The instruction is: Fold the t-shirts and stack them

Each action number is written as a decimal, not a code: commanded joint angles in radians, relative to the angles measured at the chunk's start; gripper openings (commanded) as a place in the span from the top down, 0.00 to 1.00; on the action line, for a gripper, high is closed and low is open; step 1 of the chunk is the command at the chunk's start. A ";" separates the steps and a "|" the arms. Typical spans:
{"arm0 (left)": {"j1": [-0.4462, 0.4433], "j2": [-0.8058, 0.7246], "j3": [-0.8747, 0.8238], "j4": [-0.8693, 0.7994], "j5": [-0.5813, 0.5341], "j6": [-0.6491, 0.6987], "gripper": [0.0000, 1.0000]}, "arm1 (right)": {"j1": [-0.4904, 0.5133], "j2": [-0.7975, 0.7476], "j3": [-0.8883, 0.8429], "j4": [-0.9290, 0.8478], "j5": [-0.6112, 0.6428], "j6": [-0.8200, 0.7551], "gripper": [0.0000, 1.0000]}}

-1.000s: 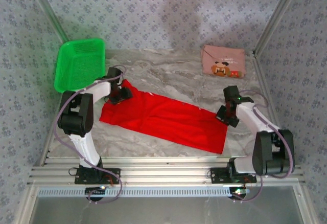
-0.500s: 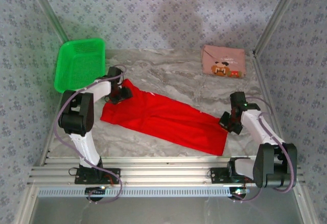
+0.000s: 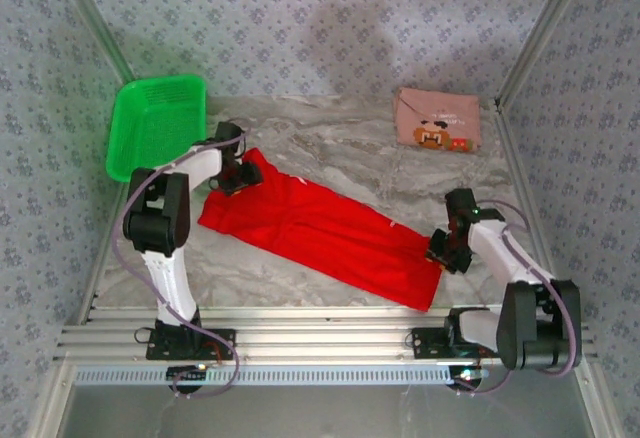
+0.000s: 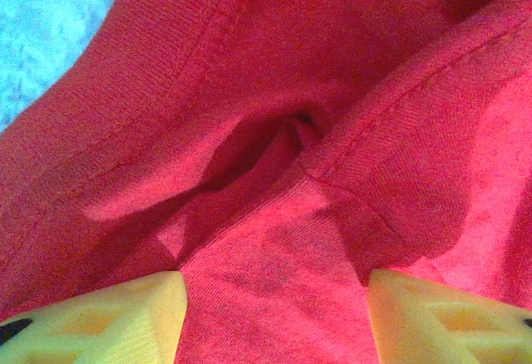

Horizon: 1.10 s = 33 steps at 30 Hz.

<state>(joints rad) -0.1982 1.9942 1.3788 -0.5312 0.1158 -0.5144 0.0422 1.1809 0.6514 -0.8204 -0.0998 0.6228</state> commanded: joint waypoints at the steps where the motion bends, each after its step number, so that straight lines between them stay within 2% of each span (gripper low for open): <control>1: -0.006 0.052 0.055 -0.039 0.002 0.023 0.40 | 0.009 -0.112 0.008 -0.090 -0.010 0.067 0.54; 6: -0.010 0.100 0.133 -0.059 0.010 0.034 0.39 | -0.009 -0.163 0.076 -0.108 -0.048 0.088 0.50; 9: -0.013 0.113 0.156 -0.060 0.018 0.034 0.39 | -0.020 -0.056 0.113 -0.061 -0.086 0.051 0.49; 12: -0.021 0.118 0.161 -0.061 0.022 0.036 0.39 | -0.025 0.066 0.128 -0.032 -0.073 0.015 0.52; 22: -0.030 0.106 0.124 -0.043 0.024 0.039 0.39 | -0.026 0.215 0.117 0.096 -0.114 0.014 0.56; 27: -0.031 0.103 0.116 -0.039 0.030 0.039 0.39 | -0.023 0.248 0.118 0.140 -0.110 0.014 0.61; 33: -0.030 0.103 0.112 -0.040 0.025 0.045 0.39 | -0.009 0.273 0.100 0.157 -0.131 0.025 0.76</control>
<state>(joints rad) -0.2226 2.0853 1.5150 -0.5533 0.1196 -0.4866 0.0261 1.4445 0.7628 -0.6670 -0.2104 0.6445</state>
